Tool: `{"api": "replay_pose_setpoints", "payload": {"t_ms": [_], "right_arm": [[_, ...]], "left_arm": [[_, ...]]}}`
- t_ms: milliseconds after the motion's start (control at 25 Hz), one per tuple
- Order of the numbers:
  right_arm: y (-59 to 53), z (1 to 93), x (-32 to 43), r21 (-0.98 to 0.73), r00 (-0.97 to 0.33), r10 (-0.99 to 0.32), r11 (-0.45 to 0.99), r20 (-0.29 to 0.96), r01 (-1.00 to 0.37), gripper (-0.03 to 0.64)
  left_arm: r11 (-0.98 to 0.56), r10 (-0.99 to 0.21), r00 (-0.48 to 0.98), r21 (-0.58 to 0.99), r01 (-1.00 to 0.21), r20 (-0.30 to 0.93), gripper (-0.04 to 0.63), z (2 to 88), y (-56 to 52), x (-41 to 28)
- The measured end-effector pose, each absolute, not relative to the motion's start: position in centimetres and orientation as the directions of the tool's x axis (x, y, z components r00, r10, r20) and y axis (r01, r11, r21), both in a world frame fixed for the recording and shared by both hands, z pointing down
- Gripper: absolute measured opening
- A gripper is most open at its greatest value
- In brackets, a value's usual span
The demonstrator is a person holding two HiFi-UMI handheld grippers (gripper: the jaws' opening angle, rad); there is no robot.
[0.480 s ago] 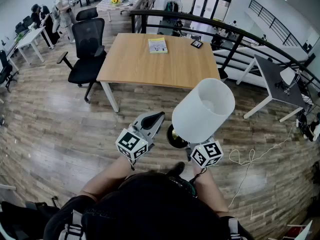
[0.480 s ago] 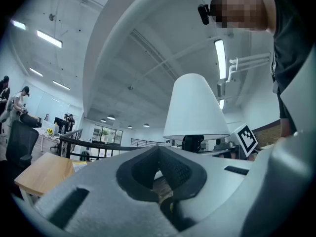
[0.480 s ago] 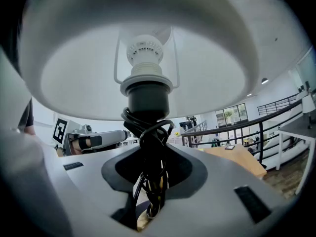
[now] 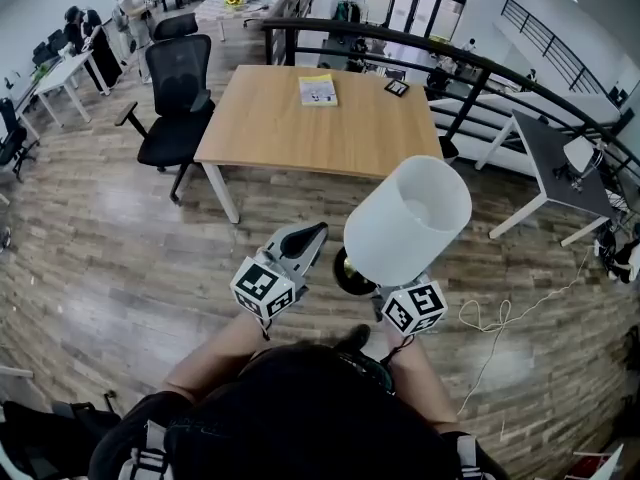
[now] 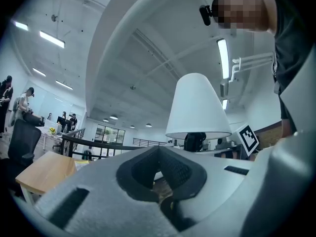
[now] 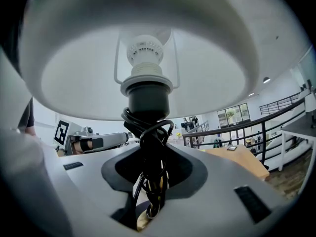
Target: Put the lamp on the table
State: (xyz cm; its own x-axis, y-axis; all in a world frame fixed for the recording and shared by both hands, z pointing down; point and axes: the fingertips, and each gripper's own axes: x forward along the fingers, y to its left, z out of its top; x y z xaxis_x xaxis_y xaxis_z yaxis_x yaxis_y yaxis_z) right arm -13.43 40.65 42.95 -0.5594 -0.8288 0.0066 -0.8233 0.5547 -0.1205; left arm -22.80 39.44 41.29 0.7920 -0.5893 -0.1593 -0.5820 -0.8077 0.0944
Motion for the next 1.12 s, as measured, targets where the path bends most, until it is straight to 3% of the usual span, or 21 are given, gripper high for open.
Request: {"api": "replay_pose_setpoints", "payload": {"t_ms": [560, 1120], "right_arm": [[37.7, 44.0, -7.9, -0.136, -0.544, -0.839, 0.536, 0.022, -0.833, 0.115], [32.7, 43.7, 5.2, -0.130, -0.581, -0.813, 0.573, 0.031, -0.809, 0.115]], "left_arm": [[-0.816, -0.579, 0.803, 0.107, -0.569, -0.144, 0.008, 42.2, 36.2, -17.2], [-0.810, -0.587, 0.792, 0.136, -0.571, -0.169, 0.008, 41.6, 29.7, -2.8]]}}
